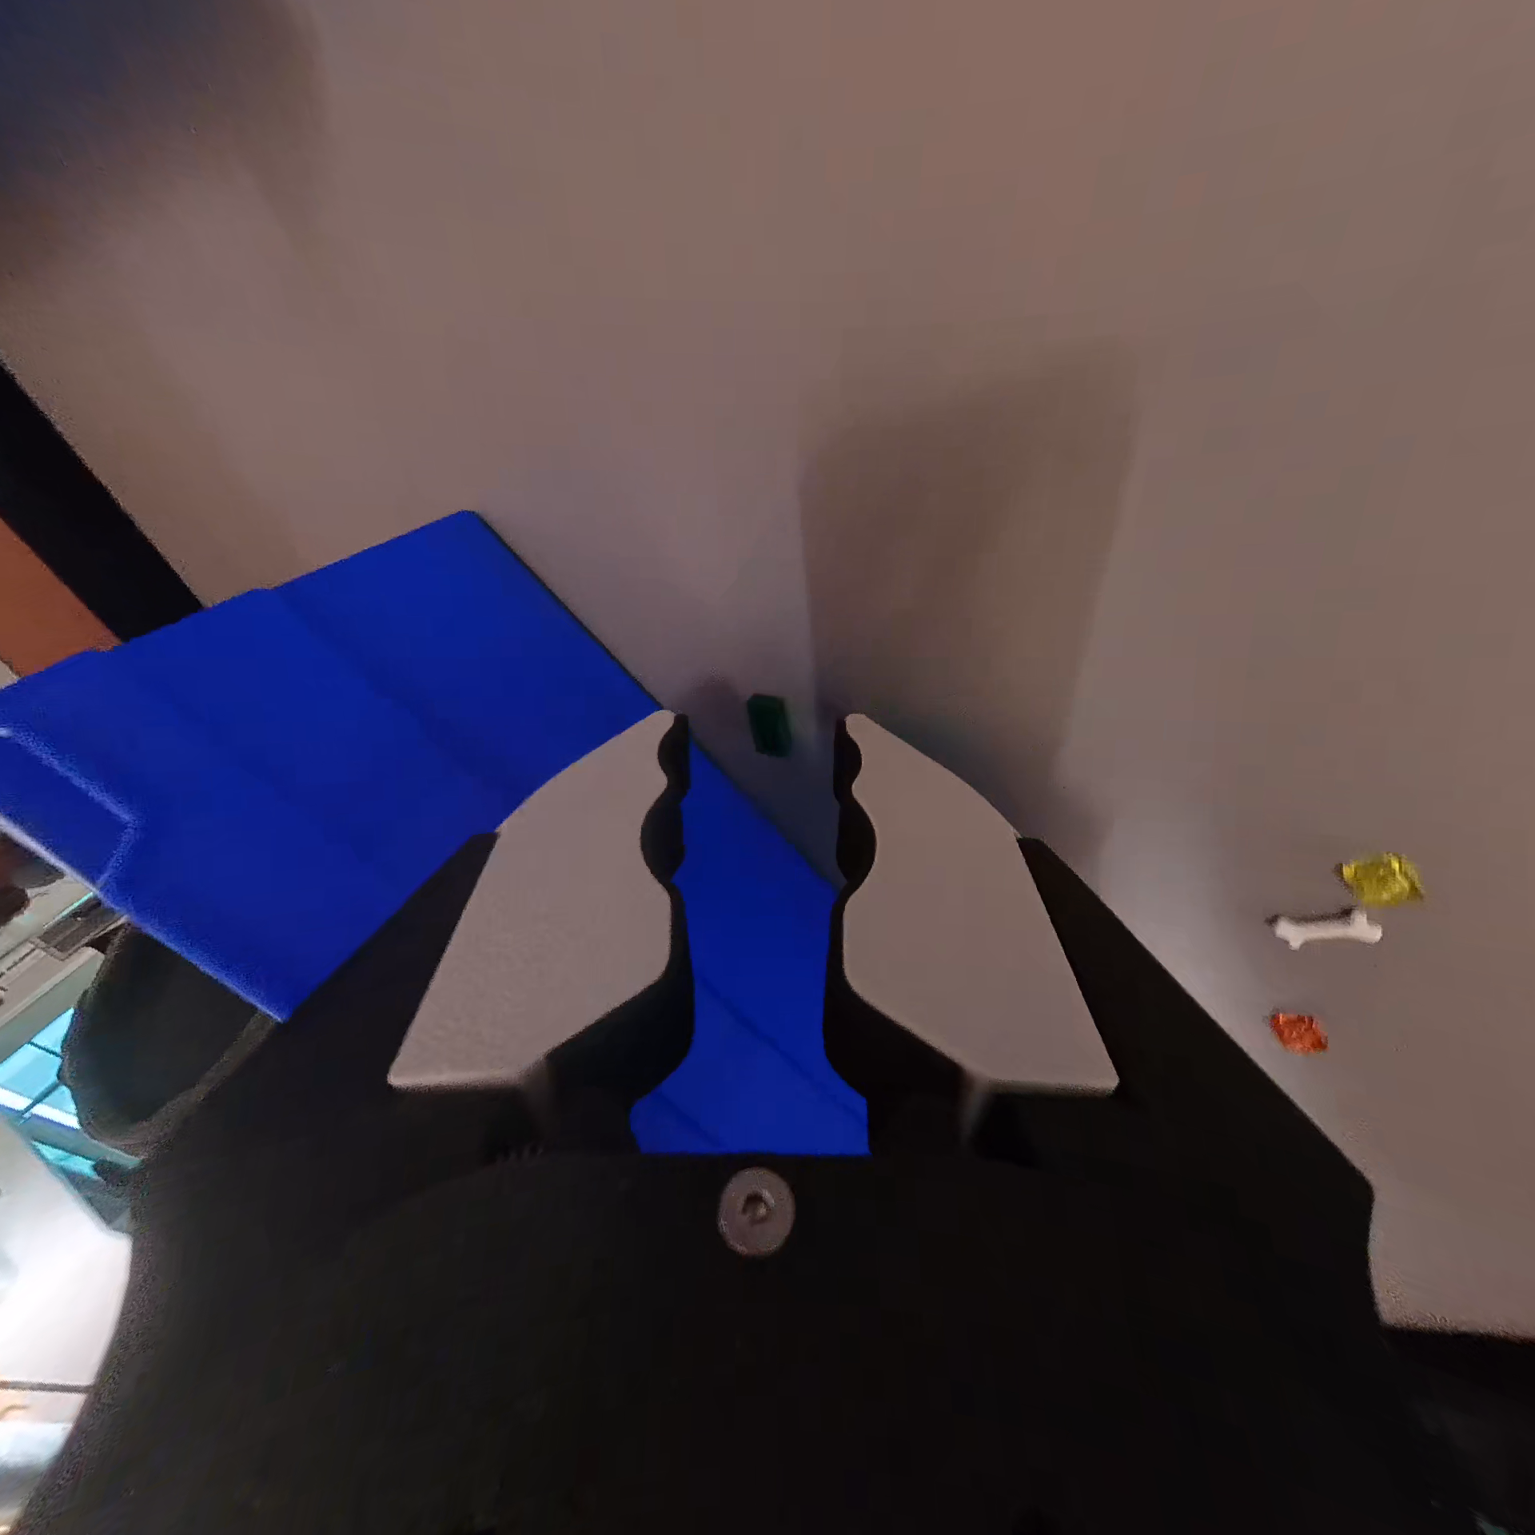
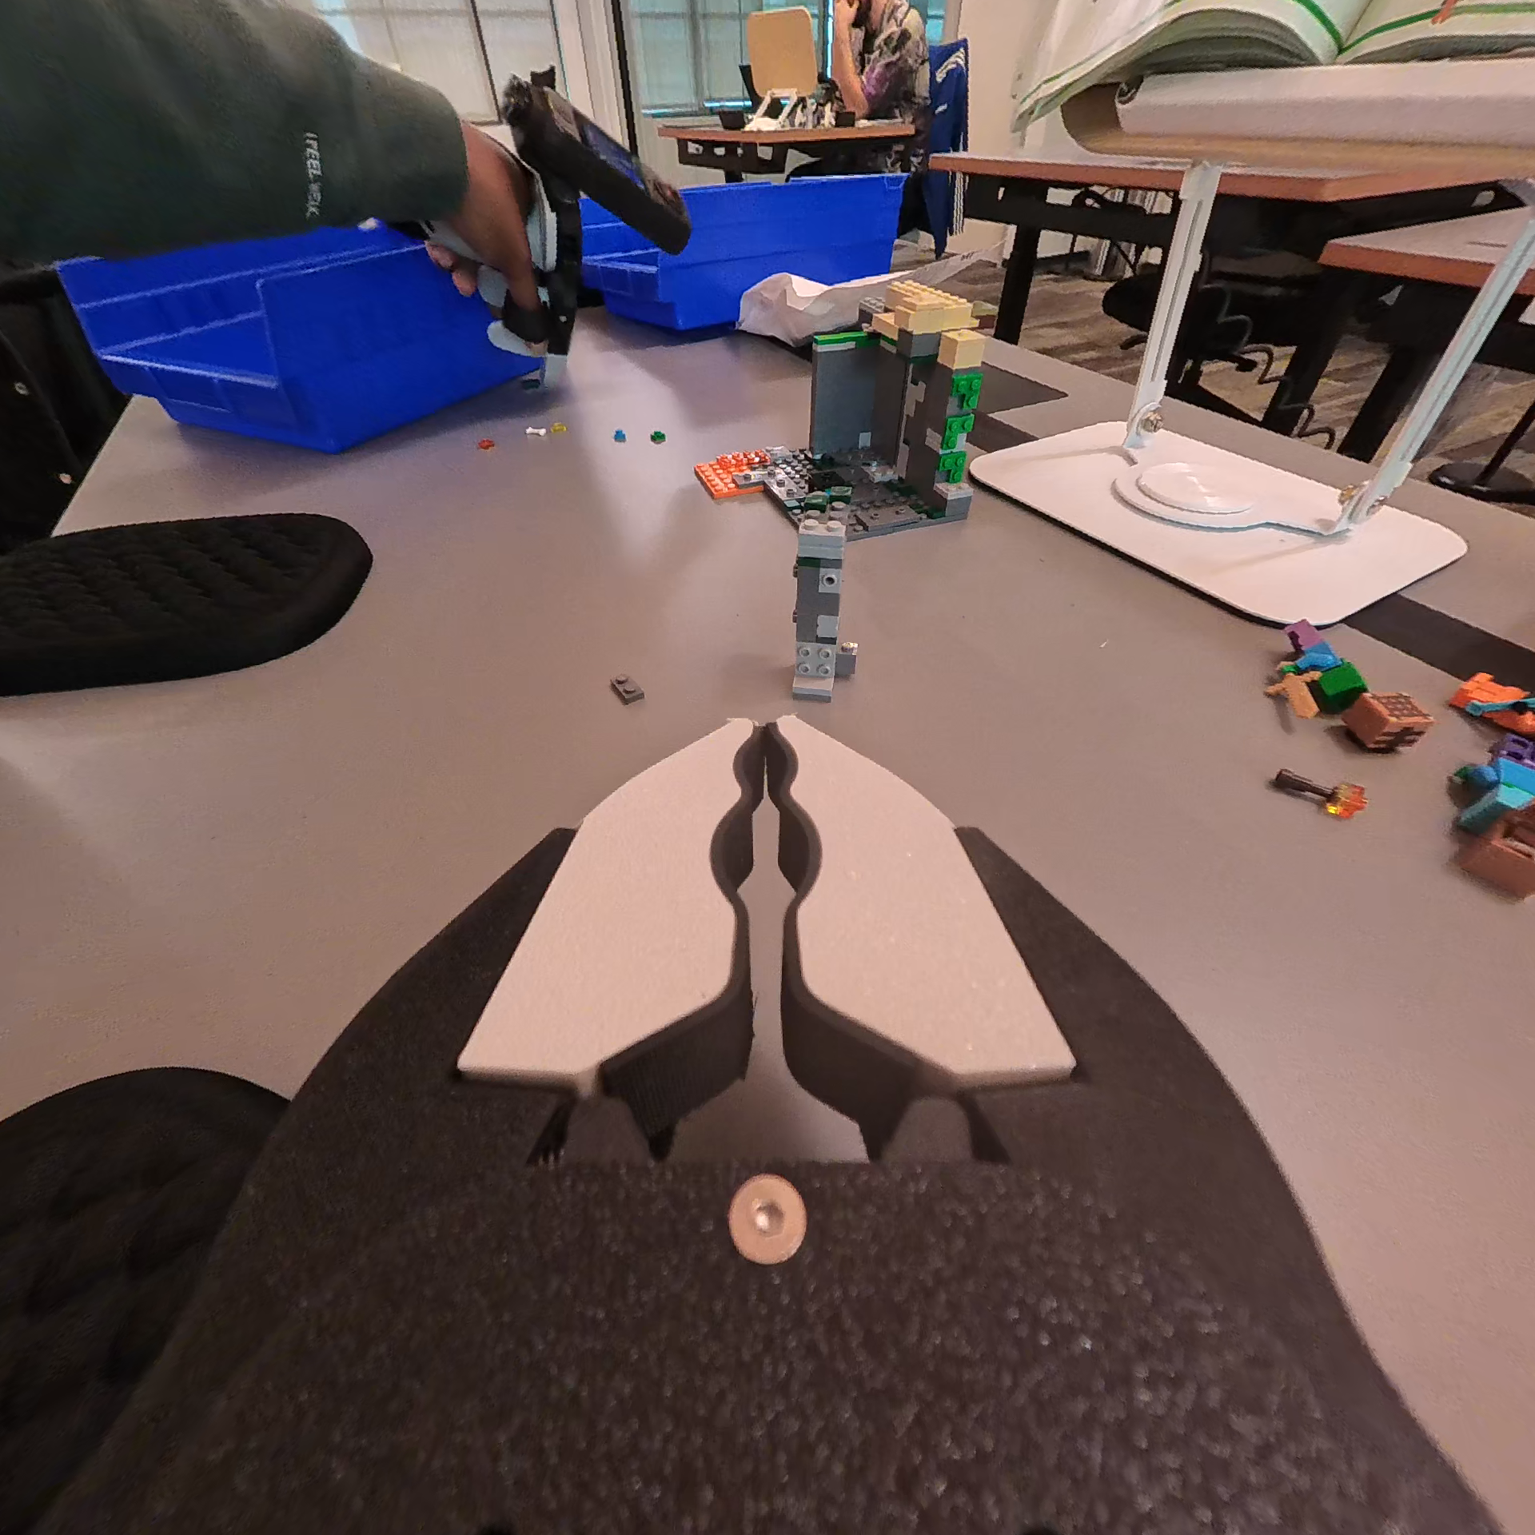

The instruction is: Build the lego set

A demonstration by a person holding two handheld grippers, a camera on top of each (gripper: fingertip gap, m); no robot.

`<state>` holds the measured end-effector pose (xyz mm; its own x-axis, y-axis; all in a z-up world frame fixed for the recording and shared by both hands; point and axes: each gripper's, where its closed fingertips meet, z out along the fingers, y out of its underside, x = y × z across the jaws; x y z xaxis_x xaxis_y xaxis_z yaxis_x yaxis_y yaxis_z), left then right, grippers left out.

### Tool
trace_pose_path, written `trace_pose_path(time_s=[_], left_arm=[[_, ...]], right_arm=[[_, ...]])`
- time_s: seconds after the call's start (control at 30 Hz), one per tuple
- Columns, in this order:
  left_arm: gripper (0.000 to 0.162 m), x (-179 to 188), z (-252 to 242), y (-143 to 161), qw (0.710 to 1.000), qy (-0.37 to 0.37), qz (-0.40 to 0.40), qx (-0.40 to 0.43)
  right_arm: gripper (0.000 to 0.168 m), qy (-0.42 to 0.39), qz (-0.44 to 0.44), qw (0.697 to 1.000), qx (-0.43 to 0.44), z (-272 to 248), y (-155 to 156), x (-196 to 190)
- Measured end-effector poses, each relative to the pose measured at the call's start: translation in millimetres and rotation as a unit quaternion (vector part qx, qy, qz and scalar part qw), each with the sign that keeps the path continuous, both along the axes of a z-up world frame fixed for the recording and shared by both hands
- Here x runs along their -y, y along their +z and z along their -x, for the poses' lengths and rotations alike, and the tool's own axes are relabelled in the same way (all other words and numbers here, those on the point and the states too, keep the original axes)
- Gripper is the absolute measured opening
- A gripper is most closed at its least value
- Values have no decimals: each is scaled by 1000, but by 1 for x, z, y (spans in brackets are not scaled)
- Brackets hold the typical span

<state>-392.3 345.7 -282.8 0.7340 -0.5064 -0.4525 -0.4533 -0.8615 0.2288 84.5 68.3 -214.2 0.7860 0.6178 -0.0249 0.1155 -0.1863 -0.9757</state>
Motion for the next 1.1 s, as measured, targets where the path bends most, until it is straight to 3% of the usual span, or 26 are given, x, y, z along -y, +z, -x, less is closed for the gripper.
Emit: trace_pose_path(time_s=[0.57, 0.63, 0.67, 0.7, 1.1], left_arm=[[30, 3, 8, -5, 994, -38, 98, 22], [24, 4, 5, -6, 992, -47, 113, 26], [9, 8, 0, -9, 990, -45, 128, 44], [5, 10, -1, -10, 989, -47, 135, 49], [5, 8, -7, -8, 988, -63, 121, 77]], right_arm=[[0, 1, 5, 1000, 1, -4, -2, -1], [0, 1, 5, 1000, 3, -4, -2, -1], [0, 1, 5, 1000, 4, -4, -3, -1], [0, 2, 5, 1000, 5, -4, -3, -1], [0, 2, 6, 1000, 8, -4, -4, -1]])
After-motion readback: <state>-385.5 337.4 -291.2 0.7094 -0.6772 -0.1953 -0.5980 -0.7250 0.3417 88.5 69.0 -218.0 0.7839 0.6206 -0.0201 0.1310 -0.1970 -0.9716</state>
